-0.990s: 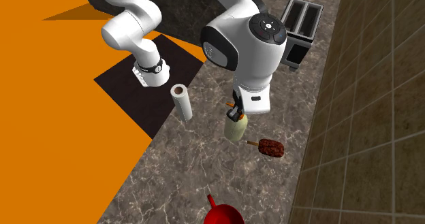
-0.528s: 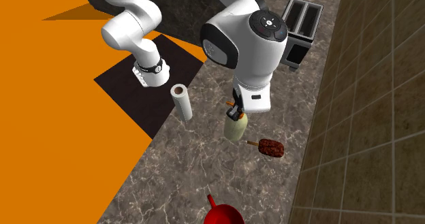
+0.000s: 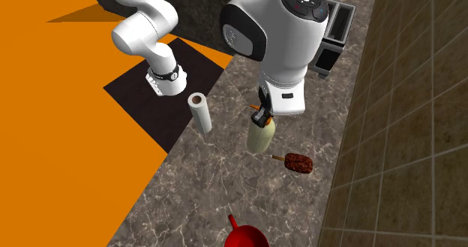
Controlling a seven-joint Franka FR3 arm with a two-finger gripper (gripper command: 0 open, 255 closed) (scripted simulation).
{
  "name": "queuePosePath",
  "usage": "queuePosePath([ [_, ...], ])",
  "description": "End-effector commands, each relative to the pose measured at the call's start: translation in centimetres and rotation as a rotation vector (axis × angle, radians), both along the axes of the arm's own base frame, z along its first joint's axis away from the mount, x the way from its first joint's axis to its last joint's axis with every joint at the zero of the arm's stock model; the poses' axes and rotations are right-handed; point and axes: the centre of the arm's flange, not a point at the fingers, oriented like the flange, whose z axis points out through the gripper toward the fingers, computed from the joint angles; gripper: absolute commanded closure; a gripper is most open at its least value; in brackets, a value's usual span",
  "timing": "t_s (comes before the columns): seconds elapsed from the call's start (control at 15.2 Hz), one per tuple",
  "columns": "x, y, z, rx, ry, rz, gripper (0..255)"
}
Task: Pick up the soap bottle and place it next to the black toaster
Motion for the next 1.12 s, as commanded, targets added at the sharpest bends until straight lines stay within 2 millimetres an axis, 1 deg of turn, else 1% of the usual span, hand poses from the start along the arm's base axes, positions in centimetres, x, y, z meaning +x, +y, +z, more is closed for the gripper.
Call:
queuePosePath([
  [0.0,-0.1,0.0,1.1,0.000,0.000,0.000,255],
  [1.06,-0.1,0.0,9.5,0.000,0.000,0.000,255],
])
